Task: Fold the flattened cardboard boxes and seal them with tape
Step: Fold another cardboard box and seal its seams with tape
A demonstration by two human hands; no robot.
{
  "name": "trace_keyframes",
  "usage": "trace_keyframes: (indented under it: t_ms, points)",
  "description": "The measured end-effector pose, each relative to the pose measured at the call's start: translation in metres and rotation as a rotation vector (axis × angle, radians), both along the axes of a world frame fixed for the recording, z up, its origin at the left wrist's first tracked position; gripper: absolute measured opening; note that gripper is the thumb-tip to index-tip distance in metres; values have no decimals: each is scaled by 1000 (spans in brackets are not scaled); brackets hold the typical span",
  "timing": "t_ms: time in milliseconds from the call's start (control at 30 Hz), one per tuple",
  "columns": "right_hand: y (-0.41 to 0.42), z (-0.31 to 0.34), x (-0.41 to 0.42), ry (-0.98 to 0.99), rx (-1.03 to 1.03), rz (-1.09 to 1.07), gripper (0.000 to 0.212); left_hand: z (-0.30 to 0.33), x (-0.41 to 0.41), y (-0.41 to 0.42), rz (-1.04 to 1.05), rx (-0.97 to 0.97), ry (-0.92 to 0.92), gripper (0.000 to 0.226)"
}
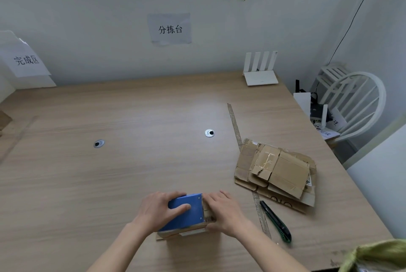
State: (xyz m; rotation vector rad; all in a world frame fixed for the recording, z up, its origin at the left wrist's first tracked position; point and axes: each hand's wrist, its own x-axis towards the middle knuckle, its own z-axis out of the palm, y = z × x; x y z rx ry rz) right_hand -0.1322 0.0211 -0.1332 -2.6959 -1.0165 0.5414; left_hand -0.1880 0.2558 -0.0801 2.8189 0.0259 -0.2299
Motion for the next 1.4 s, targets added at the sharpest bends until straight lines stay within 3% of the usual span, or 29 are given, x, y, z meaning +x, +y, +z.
trace_keyframes:
  t_ms: [200, 367, 533, 933, 1233, 1300, 1400]
  points:
    - [-12, -11, 8, -41, -15, 13, 91, 17, -5, 29, -102, 118, 81, 48]
    - [-20, -13, 11, -47, -41, -2, 91, 7, -39, 98, 6, 198, 140, 70]
    - [-19, -16, 12, -58, -50, 2, 91, -1, -53, 109, 61, 156, 157, 47]
    - [-18, -16, 7, -84, -63, -8, 93, -34, -55, 104, 101, 71, 177, 46]
    - [-17, -12, 7, -73, -65, -11, 94, -23, -55, 134, 141, -109, 199, 37]
    - [-15, -11, 7, -71, -68, -9, 93, -20, -56, 142, 164, -146, 202, 26]
    - [-12, -8, 6, -73, -79, -2, 93, -17, -54, 142, 124, -112, 206, 23]
